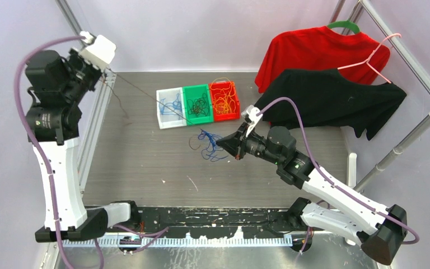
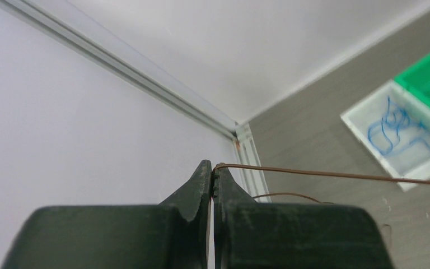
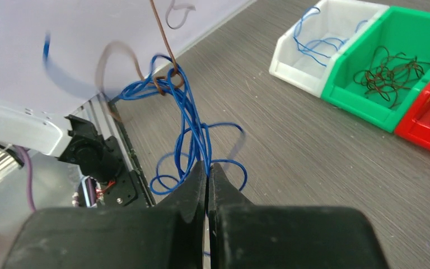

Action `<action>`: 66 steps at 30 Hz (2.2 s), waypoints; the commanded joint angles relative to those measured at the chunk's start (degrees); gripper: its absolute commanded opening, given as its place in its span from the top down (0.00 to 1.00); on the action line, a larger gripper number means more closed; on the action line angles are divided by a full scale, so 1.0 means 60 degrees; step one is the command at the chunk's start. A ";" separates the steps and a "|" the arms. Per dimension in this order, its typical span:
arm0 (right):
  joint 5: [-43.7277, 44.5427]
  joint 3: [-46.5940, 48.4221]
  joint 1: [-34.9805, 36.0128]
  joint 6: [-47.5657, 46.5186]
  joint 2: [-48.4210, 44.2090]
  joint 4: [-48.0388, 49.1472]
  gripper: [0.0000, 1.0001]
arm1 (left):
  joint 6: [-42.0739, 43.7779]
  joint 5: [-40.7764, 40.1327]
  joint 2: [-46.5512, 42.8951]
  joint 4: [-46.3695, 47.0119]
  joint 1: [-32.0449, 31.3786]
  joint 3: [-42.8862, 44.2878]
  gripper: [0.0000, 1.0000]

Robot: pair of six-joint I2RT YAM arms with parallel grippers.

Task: Untangle the cables
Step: Untie the cable.

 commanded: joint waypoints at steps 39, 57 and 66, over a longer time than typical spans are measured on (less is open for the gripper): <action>0.1535 0.1459 0.1802 -0.0513 0.4435 0.1035 0.44 | -0.2505 0.3699 -0.2798 -0.0018 0.0407 -0.2995 1.00; 0.1974 0.2157 0.1667 -0.1362 0.6174 0.0681 0.40 | -0.2324 0.5184 -0.3299 -0.0675 0.0409 -0.4000 1.00; 0.2344 0.2267 0.1711 -0.1623 0.6889 -0.0480 0.39 | -0.0081 0.3403 -0.3720 0.0374 0.0414 -0.7328 1.00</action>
